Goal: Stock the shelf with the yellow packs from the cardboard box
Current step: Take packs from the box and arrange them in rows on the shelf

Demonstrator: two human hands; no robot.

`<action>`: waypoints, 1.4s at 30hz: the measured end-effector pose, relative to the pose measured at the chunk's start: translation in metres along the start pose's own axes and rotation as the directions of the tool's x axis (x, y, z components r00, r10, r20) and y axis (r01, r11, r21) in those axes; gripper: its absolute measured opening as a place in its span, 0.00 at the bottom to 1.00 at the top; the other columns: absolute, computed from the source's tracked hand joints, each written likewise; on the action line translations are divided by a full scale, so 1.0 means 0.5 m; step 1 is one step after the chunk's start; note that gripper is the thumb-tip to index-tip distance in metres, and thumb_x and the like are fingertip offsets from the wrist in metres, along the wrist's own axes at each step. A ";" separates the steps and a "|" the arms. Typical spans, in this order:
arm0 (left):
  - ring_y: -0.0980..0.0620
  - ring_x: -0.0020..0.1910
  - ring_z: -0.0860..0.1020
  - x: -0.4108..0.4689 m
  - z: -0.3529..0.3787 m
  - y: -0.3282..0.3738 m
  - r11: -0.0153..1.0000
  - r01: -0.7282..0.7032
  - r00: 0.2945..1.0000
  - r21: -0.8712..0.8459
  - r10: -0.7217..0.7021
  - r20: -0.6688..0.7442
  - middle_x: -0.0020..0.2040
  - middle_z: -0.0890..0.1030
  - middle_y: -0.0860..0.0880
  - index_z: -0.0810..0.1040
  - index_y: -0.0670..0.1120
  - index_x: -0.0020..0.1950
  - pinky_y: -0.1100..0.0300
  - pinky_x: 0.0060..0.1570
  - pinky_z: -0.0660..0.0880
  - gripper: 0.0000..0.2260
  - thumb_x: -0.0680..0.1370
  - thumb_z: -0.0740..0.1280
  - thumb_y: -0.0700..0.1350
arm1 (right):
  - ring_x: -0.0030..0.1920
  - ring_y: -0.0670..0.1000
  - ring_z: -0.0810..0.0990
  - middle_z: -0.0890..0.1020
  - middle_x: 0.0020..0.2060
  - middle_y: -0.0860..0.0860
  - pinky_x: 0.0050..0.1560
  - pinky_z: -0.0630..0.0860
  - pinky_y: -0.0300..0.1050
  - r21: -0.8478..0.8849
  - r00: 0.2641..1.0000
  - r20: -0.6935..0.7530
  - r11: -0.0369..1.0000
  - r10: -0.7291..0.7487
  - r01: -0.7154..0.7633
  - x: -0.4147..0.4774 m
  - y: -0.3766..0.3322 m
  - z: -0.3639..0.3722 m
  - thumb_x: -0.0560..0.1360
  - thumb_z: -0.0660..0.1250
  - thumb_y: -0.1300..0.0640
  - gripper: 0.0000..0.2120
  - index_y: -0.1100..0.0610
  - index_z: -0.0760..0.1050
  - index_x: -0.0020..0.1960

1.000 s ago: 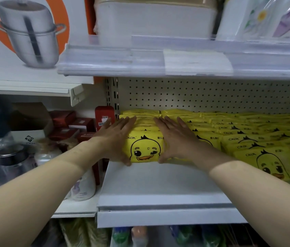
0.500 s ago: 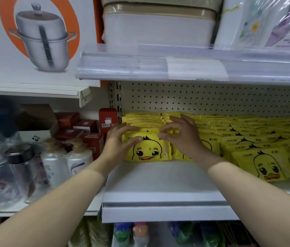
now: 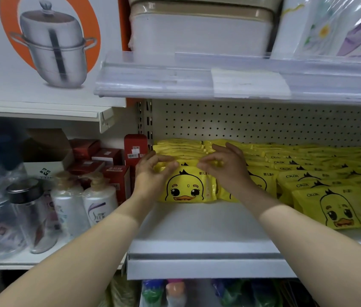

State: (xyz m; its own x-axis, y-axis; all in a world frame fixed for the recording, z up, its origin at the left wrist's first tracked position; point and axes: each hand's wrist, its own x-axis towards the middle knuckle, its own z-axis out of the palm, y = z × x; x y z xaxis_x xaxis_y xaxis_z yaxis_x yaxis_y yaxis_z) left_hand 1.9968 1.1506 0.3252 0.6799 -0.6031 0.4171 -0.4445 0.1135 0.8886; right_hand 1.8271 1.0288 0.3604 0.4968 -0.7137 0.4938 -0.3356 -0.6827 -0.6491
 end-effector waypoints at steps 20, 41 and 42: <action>0.51 0.79 0.43 0.043 0.000 0.027 0.851 -0.140 0.984 0.506 0.065 0.164 0.80 0.55 0.51 0.80 0.58 0.61 0.46 0.76 0.40 0.22 0.78 0.55 0.66 | 0.80 0.49 0.46 0.62 0.78 0.47 0.78 0.39 0.56 -0.324 0.988 0.155 0.945 0.001 0.050 0.033 -0.004 0.014 0.84 0.43 0.40 0.27 0.41 0.81 0.56; 0.47 0.79 0.50 -0.064 0.194 0.197 0.814 -0.291 0.957 0.503 0.240 0.164 0.79 0.58 0.45 0.75 0.53 0.66 0.46 0.76 0.45 0.22 0.78 0.59 0.64 | 0.80 0.49 0.47 0.50 0.80 0.43 0.78 0.54 0.54 -0.292 0.975 0.219 0.956 0.024 0.042 -0.055 0.092 -0.288 0.77 0.65 0.38 0.34 0.37 0.54 0.78; 0.48 0.79 0.49 -0.079 0.218 0.209 0.820 -0.288 0.957 0.495 0.230 0.177 0.79 0.57 0.45 0.74 0.53 0.67 0.46 0.77 0.44 0.22 0.78 0.60 0.64 | 0.80 0.50 0.48 0.49 0.81 0.44 0.78 0.55 0.55 -0.333 0.977 0.214 0.942 0.021 0.052 -0.058 0.112 -0.319 0.76 0.66 0.37 0.35 0.36 0.53 0.78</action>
State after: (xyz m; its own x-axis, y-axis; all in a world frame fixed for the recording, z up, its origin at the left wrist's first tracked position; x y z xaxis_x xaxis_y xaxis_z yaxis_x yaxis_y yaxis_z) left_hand 1.8599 1.1004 0.3806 0.4456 -0.6906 0.5697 -0.8489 -0.1238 0.5139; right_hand 1.6662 0.9863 0.4018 0.6494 -0.6780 0.3443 -0.5562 -0.7323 -0.3929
